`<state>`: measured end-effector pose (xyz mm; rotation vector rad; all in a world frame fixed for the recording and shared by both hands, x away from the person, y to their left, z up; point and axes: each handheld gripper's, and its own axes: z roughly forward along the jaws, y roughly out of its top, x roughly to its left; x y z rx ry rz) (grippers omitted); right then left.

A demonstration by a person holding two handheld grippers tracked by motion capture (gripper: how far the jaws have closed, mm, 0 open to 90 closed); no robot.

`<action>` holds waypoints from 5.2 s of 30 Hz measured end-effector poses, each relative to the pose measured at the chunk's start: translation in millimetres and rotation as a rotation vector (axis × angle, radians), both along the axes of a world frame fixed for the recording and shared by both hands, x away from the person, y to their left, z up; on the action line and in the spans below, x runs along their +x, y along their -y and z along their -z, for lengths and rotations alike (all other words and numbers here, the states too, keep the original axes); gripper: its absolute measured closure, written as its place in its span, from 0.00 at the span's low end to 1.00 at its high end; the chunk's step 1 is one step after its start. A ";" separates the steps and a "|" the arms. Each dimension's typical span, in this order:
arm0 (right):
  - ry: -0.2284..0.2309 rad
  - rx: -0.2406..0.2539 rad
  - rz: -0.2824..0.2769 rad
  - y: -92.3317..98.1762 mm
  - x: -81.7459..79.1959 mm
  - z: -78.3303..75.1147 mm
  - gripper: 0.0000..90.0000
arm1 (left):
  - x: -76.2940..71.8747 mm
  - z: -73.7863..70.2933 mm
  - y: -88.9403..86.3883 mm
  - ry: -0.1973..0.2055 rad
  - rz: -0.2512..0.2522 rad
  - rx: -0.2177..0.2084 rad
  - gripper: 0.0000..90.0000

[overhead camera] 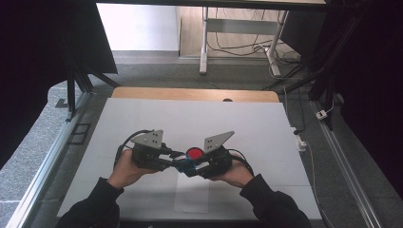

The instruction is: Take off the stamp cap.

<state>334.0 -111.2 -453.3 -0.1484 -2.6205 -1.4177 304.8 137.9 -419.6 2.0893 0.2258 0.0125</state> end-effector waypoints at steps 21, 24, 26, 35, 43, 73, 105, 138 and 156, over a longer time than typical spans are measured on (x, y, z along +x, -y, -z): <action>-0.040 0.044 -0.025 2.1 1.2 0.8 0.74 | 2.2 1.4 -2.6 -0.018 0.032 -0.031 0.78; -0.050 0.045 -0.032 2.3 1.7 1.1 0.75 | 1.9 1.5 -2.7 -0.011 0.038 -0.033 0.78; -0.053 0.047 -0.035 2.6 1.8 1.1 0.76 | 2.0 1.5 -2.8 -0.013 0.041 -0.035 0.78; -0.059 0.045 -0.045 3.3 1.6 1.2 0.77 | 3.1 2.3 -2.8 -0.022 0.051 -0.044 0.78; -0.040 -0.002 -0.045 3.3 1.3 2.6 0.77 | 4.4 -1.8 -11.4 -0.034 0.048 -0.124 0.79; 0.036 -0.032 0.097 23.7 -8.7 -6.2 0.76 | 3.0 -2.7 -17.7 -0.050 -0.057 -0.091 0.78; 0.081 -0.021 0.404 86.2 -28.7 -22.6 0.76 | -3.8 4.0 -7.8 -0.046 -0.082 -0.021 0.78; 0.083 -0.015 0.741 180.7 -66.8 -13.9 0.76 | -3.8 5.6 -6.4 -0.044 -0.124 -0.004 0.78; 0.045 -0.051 0.800 199.1 -76.5 -3.3 0.76 | -2.8 6.1 -6.2 -0.039 -0.139 0.007 0.78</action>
